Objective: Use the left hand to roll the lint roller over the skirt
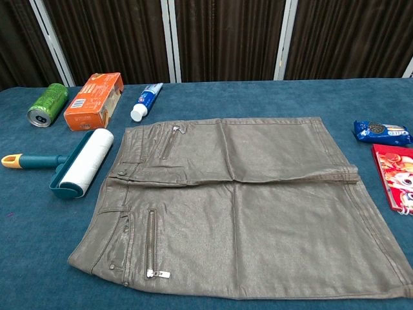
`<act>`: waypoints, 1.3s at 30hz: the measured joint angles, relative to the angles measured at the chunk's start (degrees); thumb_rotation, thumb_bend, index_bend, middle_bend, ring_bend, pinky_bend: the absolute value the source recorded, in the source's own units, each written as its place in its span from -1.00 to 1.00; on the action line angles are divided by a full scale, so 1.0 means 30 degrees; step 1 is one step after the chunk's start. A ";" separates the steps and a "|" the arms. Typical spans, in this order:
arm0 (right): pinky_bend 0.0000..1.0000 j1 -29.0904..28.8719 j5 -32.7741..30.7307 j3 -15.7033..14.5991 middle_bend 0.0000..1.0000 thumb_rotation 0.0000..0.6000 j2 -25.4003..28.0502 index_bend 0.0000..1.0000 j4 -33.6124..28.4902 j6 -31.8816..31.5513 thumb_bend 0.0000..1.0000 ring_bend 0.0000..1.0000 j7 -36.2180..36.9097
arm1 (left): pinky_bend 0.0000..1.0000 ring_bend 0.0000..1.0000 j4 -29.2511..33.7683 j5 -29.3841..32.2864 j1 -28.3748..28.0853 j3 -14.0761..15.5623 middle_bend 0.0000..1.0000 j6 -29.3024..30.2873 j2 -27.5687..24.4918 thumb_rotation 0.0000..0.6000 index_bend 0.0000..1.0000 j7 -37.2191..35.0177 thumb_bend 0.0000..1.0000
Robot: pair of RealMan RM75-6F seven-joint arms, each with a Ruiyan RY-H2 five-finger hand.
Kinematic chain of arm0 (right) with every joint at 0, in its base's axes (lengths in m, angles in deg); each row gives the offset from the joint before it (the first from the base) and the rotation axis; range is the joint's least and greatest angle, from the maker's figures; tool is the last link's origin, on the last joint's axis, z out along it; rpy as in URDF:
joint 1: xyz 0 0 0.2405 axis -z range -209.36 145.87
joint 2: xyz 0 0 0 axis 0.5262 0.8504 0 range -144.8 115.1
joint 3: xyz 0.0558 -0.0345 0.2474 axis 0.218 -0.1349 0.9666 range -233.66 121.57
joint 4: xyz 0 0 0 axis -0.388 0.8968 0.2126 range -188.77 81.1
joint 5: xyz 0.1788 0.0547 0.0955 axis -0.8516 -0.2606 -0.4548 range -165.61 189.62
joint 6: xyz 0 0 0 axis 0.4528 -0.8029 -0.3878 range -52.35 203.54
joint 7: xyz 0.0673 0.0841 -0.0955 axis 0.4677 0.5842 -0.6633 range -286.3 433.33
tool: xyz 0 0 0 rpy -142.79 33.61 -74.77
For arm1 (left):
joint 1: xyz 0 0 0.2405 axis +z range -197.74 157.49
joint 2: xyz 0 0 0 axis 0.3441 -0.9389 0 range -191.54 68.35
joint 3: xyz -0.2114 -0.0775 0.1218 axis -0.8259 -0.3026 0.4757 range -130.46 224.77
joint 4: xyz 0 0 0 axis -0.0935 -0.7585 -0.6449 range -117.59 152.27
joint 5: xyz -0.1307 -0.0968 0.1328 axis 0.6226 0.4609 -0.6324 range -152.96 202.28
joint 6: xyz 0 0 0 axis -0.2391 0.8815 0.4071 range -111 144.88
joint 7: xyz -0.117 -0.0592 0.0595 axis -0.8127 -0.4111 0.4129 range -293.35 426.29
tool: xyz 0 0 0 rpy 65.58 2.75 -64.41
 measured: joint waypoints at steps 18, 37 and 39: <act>-1.00 -0.0139 0.0202 -0.0076 -1.00 1.00 0.0019 -1.00 -0.0171 0.0162 -1.00 -1.00 0.0166 | -0.62 -0.75 -0.6935 0.3698 -0.3460 -0.1782 -0.68 -0.7516 0.4368 1.00 -0.60 0.0000 -0.36; -1.00 -0.0064 -0.0290 0.0007 -1.00 1.00 0.0152 -1.00 -0.0076 0.0258 -1.00 -1.00 0.0455 | -0.43 -0.53 -1.3349 0.5340 -0.6137 -0.2438 -0.48 -1.0704 1.0503 1.00 -0.32 0.1162 -0.25; -1.00 -0.0065 -0.0330 0.0018 -1.00 1.00 0.0165 -1.00 -0.0043 0.0275 -1.00 -1.00 0.0515 | -0.42 -0.51 -1.3452 0.5443 -0.6174 -0.2479 -0.47 -1.0561 1.0687 1.00 -0.32 0.1492 -0.25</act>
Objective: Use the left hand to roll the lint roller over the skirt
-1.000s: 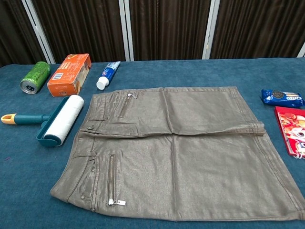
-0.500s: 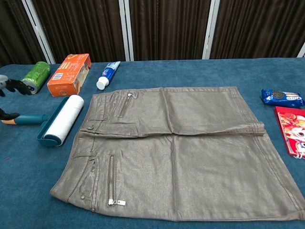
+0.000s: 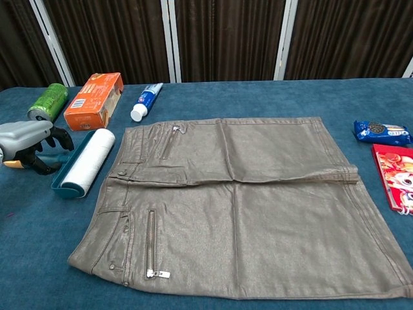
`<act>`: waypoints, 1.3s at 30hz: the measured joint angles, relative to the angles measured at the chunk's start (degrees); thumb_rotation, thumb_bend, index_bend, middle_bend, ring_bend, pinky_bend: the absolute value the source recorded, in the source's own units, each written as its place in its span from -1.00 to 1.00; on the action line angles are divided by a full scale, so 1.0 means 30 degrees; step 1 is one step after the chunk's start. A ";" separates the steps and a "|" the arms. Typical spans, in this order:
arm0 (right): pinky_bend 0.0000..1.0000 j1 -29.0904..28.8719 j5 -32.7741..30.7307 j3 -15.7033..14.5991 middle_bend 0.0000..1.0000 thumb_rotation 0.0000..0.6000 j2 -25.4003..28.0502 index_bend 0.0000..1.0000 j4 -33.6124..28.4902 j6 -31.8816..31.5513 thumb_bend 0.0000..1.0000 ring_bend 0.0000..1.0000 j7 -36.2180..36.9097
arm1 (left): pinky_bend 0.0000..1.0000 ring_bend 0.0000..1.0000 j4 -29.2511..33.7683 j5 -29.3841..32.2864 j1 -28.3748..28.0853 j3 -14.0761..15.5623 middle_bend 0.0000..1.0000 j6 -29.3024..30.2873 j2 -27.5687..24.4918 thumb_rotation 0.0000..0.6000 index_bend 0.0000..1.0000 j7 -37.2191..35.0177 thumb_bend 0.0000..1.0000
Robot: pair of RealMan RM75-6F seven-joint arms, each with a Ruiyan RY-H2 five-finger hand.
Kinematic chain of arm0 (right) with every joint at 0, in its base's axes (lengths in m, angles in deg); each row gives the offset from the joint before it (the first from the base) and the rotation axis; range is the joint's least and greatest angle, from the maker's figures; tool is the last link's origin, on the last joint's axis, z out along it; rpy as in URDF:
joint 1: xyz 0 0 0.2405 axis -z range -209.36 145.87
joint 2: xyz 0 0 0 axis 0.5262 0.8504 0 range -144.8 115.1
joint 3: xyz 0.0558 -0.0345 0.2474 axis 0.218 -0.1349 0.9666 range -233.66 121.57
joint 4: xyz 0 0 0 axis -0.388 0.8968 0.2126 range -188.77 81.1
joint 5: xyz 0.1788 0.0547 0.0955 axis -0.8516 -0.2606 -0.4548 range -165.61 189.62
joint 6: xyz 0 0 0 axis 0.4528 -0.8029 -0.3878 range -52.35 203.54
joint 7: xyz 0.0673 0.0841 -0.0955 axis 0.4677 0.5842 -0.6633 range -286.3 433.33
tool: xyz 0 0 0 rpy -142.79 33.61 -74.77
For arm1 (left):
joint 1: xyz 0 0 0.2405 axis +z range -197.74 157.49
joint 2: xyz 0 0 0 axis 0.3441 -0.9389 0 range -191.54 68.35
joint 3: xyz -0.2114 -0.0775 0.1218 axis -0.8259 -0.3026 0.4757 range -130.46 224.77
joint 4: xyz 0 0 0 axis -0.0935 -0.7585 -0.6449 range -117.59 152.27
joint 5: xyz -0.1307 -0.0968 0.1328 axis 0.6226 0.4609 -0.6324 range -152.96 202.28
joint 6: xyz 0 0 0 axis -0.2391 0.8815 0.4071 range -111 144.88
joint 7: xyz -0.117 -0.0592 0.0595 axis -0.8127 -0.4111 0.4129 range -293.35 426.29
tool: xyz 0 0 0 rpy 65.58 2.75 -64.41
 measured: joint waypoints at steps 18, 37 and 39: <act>-1.00 -0.0026 -0.0021 0.0008 -1.00 1.00 0.0064 -1.00 0.0037 0.0096 -1.00 -1.00 0.0224 | -0.41 -0.51 0.0144 0.0244 0.0582 -0.0068 -0.48 0.0201 -0.0433 1.00 -0.32 -0.0027 -0.25; -1.00 -0.0121 -0.0148 0.0002 -1.00 1.00 0.0007 -1.00 0.0069 0.0320 -1.00 -1.00 0.0198 | -0.28 -0.39 -0.0191 0.0108 0.0083 -0.0187 -0.31 -0.0630 -0.0106 1.00 -0.08 0.0159 0.16; -1.00 -0.0124 -0.0129 0.0000 -1.00 1.00 0.0013 -1.00 0.0064 0.0318 -1.00 -1.00 0.0225 | -0.24 -0.35 -0.0050 0.0200 0.0052 -0.0157 -0.25 -0.0786 -0.0218 1.00 0.01 0.0293 0.24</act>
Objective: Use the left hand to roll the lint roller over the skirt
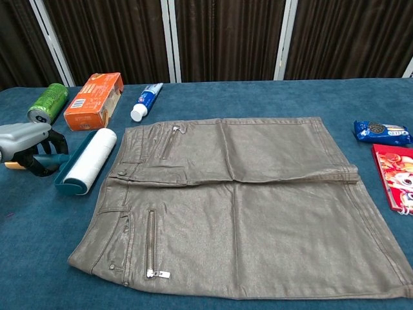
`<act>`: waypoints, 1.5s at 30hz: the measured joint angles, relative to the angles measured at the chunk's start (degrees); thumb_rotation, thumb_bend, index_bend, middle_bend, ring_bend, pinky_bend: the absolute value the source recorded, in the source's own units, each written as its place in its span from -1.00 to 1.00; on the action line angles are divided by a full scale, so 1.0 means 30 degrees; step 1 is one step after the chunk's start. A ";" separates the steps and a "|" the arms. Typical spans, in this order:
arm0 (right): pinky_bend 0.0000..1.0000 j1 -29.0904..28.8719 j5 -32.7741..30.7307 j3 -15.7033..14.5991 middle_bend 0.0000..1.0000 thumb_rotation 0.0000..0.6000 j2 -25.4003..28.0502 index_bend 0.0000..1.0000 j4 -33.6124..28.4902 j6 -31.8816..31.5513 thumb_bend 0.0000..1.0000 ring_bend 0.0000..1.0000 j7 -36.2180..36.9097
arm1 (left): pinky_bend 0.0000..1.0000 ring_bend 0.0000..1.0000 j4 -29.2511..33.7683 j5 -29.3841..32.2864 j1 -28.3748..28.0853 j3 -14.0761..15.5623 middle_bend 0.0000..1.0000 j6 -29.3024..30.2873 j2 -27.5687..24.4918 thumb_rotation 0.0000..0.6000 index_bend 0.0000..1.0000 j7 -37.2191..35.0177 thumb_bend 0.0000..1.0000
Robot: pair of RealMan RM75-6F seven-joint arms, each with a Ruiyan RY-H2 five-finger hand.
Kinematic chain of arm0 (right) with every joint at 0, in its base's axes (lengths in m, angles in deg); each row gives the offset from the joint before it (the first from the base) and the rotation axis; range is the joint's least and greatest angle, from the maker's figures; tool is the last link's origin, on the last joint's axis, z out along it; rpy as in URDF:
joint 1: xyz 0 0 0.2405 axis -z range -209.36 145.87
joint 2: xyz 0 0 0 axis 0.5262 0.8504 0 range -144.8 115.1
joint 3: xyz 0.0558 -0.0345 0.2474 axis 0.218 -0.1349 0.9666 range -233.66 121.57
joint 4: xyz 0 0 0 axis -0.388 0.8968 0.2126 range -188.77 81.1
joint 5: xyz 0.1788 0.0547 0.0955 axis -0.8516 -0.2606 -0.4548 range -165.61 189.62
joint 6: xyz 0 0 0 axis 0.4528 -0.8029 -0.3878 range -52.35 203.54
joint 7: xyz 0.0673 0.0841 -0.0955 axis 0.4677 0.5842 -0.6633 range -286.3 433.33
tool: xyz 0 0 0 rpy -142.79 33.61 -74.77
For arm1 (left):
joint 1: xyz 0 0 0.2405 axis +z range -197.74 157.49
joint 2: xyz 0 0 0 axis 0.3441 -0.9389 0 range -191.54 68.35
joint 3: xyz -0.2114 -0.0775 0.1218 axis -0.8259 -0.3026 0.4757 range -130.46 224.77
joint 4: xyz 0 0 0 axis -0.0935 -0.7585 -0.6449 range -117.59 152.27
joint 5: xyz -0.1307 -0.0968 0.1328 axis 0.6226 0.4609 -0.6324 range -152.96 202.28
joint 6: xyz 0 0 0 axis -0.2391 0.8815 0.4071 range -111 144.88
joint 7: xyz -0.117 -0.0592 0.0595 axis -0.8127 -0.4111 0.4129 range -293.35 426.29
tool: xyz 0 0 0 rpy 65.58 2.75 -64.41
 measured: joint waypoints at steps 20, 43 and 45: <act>-1.00 0.0017 0.0087 -0.0016 -1.00 1.00 0.0199 -1.00 -0.0122 0.0009 -1.00 -1.00 0.0464 | -0.17 -0.27 0.4301 -0.2437 -0.1442 0.0343 -0.16 0.1033 -0.3574 1.00 0.12 0.4261 0.50; -1.00 0.0045 -0.0558 0.0236 -1.00 1.00 0.0409 -1.00 0.0266 0.0248 -1.00 -1.00 0.1425 | -0.15 -0.24 0.4893 0.0690 -0.6522 0.1690 -0.13 0.0199 -0.1396 1.00 0.19 1.3675 0.55; -1.00 0.0061 -0.0585 0.0251 -1.00 1.00 0.0418 -1.00 0.0286 0.0229 -1.00 -1.00 0.1473 | -0.15 -0.24 0.4878 0.0736 -0.6766 0.1776 -0.13 0.0292 -0.1229 1.00 0.19 1.3969 0.56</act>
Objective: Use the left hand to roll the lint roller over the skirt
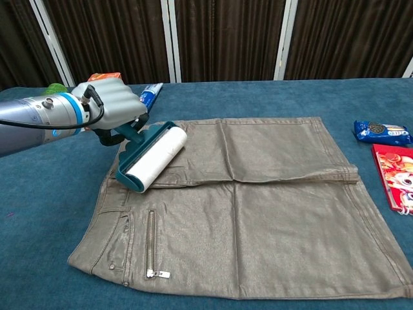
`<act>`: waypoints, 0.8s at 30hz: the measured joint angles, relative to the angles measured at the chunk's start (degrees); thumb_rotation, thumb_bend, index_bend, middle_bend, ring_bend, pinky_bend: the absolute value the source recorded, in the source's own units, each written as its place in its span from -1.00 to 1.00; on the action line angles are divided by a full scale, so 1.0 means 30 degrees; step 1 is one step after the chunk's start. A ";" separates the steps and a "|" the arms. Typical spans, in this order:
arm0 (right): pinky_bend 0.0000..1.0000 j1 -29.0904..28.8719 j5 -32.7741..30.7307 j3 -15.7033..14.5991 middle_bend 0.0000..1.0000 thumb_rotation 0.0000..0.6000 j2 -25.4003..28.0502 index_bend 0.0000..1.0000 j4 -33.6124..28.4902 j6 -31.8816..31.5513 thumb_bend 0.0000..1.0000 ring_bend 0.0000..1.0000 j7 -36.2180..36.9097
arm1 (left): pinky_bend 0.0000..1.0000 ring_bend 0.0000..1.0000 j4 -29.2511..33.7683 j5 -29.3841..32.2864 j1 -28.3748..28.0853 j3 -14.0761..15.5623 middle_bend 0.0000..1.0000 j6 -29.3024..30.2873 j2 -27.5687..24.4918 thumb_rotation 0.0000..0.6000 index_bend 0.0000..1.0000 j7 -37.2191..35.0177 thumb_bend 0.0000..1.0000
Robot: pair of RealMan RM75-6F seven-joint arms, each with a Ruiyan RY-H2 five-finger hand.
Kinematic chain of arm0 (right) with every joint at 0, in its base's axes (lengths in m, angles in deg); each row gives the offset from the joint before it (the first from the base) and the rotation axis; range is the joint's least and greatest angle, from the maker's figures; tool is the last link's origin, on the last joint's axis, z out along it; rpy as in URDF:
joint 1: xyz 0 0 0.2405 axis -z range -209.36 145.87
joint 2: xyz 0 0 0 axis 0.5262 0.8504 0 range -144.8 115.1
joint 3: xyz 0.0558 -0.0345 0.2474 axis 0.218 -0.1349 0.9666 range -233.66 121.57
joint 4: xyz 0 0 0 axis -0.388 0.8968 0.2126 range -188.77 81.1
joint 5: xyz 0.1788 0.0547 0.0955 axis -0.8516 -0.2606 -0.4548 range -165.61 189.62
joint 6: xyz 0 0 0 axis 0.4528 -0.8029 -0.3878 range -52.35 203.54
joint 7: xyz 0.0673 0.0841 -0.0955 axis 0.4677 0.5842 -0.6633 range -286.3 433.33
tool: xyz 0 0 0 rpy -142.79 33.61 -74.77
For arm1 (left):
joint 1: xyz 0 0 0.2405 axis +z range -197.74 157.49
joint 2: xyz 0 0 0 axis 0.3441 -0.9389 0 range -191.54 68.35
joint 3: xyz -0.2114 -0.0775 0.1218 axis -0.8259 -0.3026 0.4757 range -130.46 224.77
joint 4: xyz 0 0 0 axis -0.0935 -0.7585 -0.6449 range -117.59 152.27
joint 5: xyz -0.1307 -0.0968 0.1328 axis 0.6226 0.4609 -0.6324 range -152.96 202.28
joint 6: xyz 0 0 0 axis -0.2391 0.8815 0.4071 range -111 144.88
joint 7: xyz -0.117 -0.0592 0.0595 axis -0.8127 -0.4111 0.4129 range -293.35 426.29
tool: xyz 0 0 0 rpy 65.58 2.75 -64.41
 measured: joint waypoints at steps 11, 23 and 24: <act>-1.00 0.0101 0.0001 0.0044 -1.00 1.00 0.0139 -1.00 0.0002 -0.0093 -1.00 -1.00 0.0383 | -0.14 -0.23 0.0955 0.0732 -0.1819 -0.0065 -0.12 0.0656 0.1381 1.00 0.21 0.2500 0.56; -1.00 0.0205 -0.0008 0.0035 -1.00 1.00 0.0151 -1.00 0.0070 -0.0203 -1.00 -1.00 0.0419 | -0.13 -0.23 0.1435 0.1900 -0.3890 0.0057 -0.12 0.1277 0.3787 1.00 0.21 0.4991 0.56; -1.00 0.0217 -0.0015 0.0038 -1.00 1.00 0.0157 -1.00 0.0079 -0.0212 -1.00 -1.00 0.0442 | -0.13 -0.23 0.1475 0.1906 -0.4033 0.0042 -0.12 0.1304 0.3909 1.00 0.21 0.5085 0.56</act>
